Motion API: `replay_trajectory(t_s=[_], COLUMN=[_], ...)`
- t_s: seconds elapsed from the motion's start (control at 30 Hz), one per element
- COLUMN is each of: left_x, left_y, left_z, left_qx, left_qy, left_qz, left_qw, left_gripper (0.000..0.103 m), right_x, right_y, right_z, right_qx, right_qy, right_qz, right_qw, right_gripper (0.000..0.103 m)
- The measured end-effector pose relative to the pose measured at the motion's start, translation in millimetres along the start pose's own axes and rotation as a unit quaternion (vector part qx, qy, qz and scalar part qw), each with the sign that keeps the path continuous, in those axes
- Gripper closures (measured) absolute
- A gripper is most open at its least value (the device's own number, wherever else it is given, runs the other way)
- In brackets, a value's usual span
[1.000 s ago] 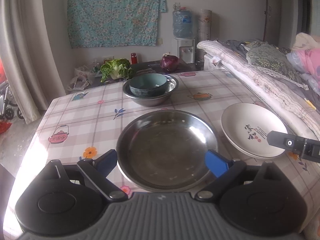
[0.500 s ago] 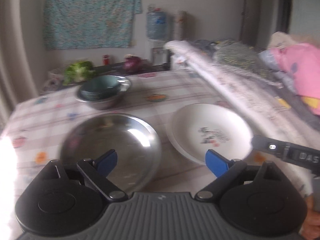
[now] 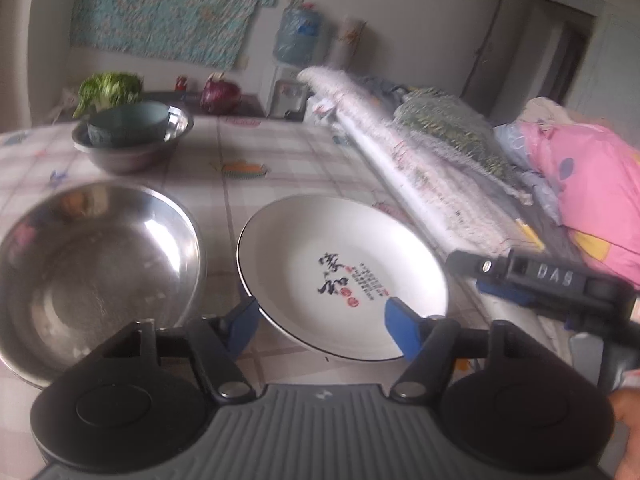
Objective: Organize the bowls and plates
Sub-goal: 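Move both open grippers to the rim of the white ceramic plate, then close both grippers on the white ceramic plate rim, then lift the white ceramic plate with both grippers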
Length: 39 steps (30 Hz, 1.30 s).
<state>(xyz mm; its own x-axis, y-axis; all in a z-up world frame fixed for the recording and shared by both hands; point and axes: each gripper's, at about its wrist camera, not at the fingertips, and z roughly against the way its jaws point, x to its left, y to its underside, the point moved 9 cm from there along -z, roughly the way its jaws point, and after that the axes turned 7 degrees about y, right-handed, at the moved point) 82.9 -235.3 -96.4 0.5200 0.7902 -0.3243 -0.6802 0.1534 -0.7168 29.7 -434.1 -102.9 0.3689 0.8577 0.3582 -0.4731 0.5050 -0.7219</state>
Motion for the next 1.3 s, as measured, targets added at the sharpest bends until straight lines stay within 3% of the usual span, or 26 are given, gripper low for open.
replay_trajectory(t_s=[0.2,0.27,0.47,0.7,1.3], left_x=[9.4,12.5,22.6,26.0,24.9], left_y=[1.9,0.5,1.2,4.2,33.4], left_z=[-14.4,-15.8,-19.8,-18.7,18.1], left_qx=[0.004,0.002,0.006,0.002,0.027], left_qy=[-0.021,-0.023,-0.04,-0.044,-0.018], left_qz=[0.019,0.025,0.037,0.041,0.015], left_qw=[0.9996,0.9994,0.9985,0.9982,0.9994], left_gripper=[0.043,0.045,0.064,0.072,0.072], right_x=[0.2,3.1,11.1,13.1,23.1], right_y=[-8.8,-6.6,2.2,10.5,59.8], right_z=[-34.2,-41.8,-59.0,-56.6,-1.9], right_qx=[0.028,0.037,0.057,0.064,0.088], right_qy=[0.006,0.005,0.001,0.005,-0.018], right_qz=[0.021,0.027,0.044,0.067,0.076], right_qw=[0.999,0.999,0.997,0.996,0.993], right_gripper=[0.056,0.064,0.082,0.086,0.084])
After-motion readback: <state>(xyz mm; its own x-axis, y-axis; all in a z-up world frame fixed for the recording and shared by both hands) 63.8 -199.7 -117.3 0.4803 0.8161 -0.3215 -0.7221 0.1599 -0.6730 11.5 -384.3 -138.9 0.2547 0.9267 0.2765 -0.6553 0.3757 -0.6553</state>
